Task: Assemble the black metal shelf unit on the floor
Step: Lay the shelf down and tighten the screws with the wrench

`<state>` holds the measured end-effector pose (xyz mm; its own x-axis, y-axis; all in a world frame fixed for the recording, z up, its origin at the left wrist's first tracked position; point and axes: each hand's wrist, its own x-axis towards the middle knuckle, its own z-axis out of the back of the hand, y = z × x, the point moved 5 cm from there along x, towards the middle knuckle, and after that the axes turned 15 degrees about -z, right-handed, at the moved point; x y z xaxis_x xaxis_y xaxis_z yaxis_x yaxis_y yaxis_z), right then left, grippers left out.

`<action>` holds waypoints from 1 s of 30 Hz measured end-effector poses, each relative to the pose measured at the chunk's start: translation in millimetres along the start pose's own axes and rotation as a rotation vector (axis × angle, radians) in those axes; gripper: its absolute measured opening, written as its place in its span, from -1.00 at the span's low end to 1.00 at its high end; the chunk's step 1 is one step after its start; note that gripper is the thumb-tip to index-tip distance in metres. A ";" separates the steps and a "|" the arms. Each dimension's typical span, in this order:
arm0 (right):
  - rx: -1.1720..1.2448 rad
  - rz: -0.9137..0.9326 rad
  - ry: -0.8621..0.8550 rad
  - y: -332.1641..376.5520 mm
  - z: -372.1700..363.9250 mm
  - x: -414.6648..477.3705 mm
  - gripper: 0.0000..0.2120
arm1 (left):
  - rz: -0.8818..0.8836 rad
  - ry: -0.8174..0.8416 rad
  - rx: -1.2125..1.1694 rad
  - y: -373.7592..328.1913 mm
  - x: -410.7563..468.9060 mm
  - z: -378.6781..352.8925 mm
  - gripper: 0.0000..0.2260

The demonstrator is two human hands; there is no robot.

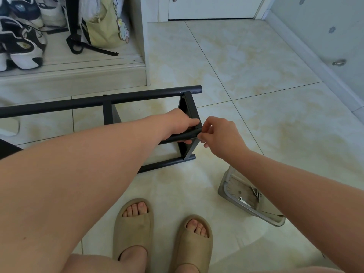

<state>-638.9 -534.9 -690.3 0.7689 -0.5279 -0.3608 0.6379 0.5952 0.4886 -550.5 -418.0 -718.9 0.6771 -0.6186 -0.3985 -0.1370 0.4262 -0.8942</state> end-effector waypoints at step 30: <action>-0.101 0.082 0.070 38.3 -25.0 -7.7 -0.75 | -0.089 -0.128 0.341 16.4 -26.4 42.3 -0.68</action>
<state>-619.3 -492.9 -688.6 0.8174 -0.4335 -0.3794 0.5714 0.6941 0.4379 -540.1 -366.7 -714.3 0.7633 -0.5850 -0.2741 0.1605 0.5827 -0.7966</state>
